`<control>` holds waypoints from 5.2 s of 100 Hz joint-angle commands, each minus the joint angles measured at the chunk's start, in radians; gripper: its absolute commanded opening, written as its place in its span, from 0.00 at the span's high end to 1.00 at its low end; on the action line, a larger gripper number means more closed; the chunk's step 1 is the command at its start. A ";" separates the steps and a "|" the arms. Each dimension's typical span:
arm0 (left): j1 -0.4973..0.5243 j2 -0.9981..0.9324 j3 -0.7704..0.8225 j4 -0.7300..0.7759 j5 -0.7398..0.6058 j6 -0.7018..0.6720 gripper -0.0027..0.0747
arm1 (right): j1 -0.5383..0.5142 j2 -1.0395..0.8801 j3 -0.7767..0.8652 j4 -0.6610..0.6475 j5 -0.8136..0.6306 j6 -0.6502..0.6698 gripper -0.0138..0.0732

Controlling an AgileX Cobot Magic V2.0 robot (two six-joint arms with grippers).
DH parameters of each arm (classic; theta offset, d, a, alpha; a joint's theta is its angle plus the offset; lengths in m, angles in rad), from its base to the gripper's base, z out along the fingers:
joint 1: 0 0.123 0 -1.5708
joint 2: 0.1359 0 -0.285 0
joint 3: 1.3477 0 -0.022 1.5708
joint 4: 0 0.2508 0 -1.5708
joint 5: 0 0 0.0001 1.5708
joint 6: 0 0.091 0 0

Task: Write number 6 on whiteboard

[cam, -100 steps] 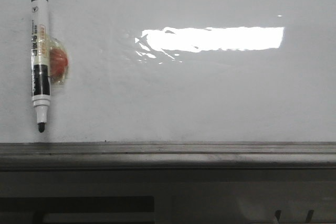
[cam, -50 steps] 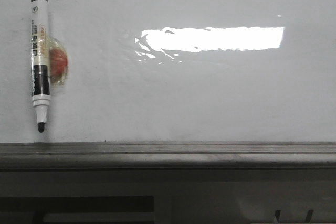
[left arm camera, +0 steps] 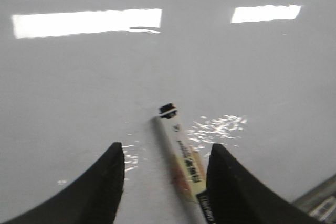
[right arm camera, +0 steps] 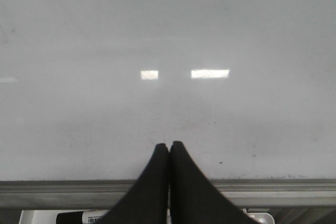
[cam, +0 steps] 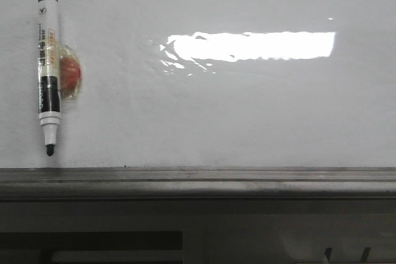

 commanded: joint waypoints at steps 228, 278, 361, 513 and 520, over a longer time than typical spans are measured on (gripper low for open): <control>-0.209 0.700 -0.028 -0.385 -0.367 0.022 0.97 | -0.006 0.016 -0.038 -0.002 -0.091 -0.008 0.91; -0.209 0.648 -0.028 -0.314 -0.340 0.022 0.99 | 0.086 0.016 -0.054 0.008 -0.082 -0.077 0.91; -0.320 0.540 -0.032 0.302 -0.262 0.022 0.99 | 0.831 0.528 -0.414 0.210 -0.143 -0.306 0.49; -0.323 0.540 -0.032 0.342 -0.262 0.022 0.96 | 0.987 0.989 -0.738 0.304 -0.210 -0.306 0.92; -0.323 0.540 -0.032 0.335 -0.264 0.016 0.81 | 0.987 0.989 -0.738 0.304 -0.210 -0.306 0.92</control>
